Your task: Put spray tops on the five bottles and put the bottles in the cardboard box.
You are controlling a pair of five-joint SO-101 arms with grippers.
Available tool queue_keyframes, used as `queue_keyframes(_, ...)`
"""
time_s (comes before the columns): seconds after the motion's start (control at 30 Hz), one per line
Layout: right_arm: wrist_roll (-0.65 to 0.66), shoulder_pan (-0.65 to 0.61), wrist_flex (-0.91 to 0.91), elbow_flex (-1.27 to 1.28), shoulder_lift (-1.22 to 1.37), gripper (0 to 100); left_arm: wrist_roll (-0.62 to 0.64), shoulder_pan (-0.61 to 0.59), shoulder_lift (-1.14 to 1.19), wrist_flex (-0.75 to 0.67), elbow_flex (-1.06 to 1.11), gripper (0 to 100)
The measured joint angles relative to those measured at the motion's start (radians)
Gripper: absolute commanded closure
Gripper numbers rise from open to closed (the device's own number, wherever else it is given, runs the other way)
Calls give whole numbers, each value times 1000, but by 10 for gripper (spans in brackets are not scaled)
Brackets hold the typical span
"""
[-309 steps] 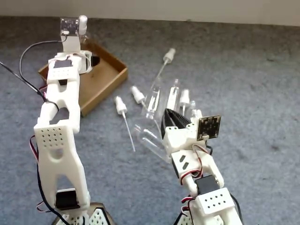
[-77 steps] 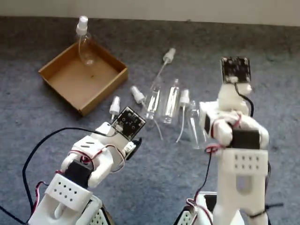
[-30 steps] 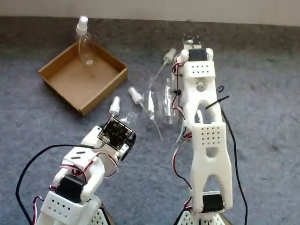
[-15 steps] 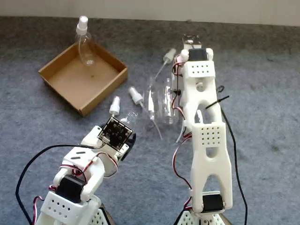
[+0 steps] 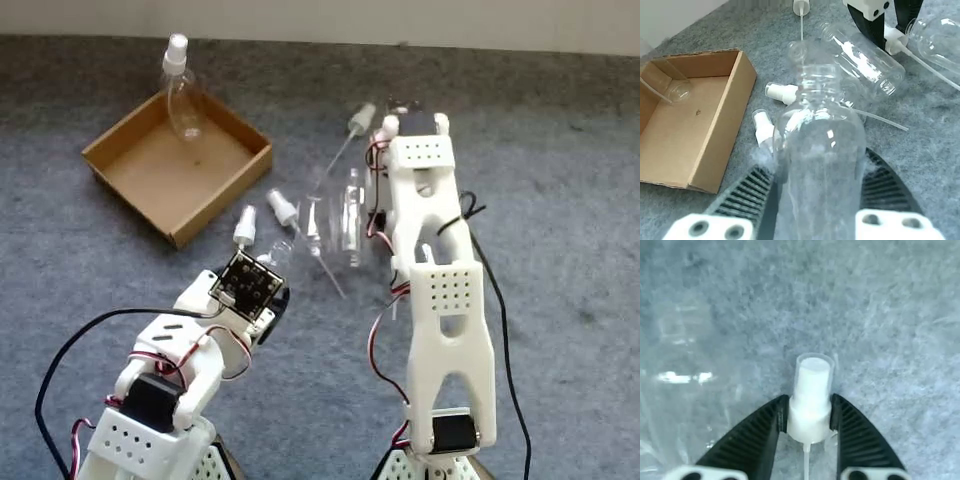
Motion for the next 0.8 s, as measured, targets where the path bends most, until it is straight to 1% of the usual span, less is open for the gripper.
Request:
queue_keyframes(0.1, 0, 0, 0, 14, -3, 882, 0, 2, 0, 0, 2, 930)
queue_keyframes(0.23, 0, 0, 0, 14, -5, 958, 0, 2, 0, 0, 2, 930)
queue_keyframes(0.3, 0, 2, 0, 14, -5, 978, 0, 2, 0, 0, 2, 930)
queue_keyframes(0.53, 0, 8, 0, -14, -5, 978, 0, 3, -3, 0, 2, 930)
queue_keyframes(0.8, 0, 66, 0, -224, -3, 978, 0, 3, -3, 0, 2, 930)
